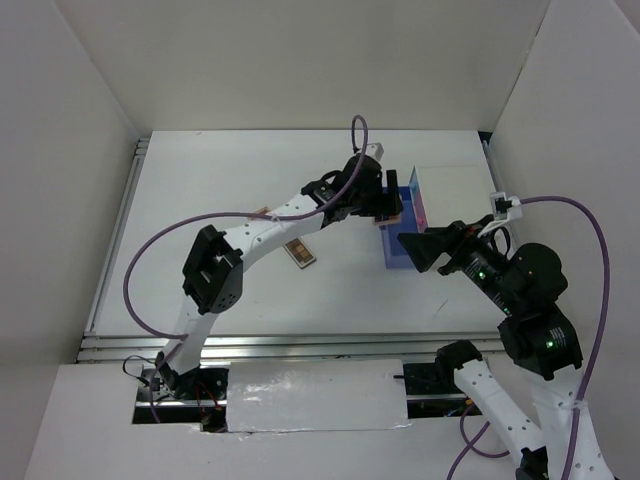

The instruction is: Organize the makeup

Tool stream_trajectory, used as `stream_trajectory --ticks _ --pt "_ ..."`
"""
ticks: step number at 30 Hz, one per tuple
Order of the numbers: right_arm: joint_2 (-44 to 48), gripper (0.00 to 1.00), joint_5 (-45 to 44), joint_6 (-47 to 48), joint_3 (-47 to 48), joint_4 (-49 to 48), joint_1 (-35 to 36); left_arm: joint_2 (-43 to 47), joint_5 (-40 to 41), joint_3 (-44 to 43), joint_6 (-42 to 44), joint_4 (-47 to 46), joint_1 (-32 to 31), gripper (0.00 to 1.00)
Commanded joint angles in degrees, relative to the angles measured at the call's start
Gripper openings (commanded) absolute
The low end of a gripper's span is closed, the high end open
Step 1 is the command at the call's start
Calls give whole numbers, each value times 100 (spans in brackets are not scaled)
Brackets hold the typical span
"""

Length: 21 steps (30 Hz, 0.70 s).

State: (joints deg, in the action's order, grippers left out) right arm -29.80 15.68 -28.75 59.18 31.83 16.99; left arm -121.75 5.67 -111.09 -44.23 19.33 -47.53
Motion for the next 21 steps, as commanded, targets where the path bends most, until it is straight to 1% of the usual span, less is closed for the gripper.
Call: stream_trajectory --ticks 1,5,7,8,9,10,11,13,15,21 --pt "-70 95 -92 1 296 33 32 -355 -514 -675 -244 -799 7 11" --pt "-61 95 -162 1 322 103 32 -867 -839 -1125 -446 -984 15 14" --pt "-69 95 -162 1 331 112 41 -1034 -962 -1143 -507 -1185 15 24" --pt "-78 95 -153 10 340 121 41 -1078 -989 -1117 -534 -1273 24 31" --pt "-96 95 -153 10 366 139 41 -1148 -998 -1108 -578 -1352 33 47" --pt "-105 95 -144 19 375 148 32 -1192 -963 -1143 -596 -1327 33 54" --pt "-113 95 -153 19 384 156 32 -1228 -902 -1221 -596 -1170 50 62" --pt "-114 95 -144 19 367 130 41 -1281 -805 -1205 -622 -1125 68 70" --pt "-131 95 -127 19 358 113 32 -1272 -796 -1047 -657 -1255 112 99" --pt "-192 95 -118 28 366 104 32 -1316 -919 -1161 -640 -1292 191 100"
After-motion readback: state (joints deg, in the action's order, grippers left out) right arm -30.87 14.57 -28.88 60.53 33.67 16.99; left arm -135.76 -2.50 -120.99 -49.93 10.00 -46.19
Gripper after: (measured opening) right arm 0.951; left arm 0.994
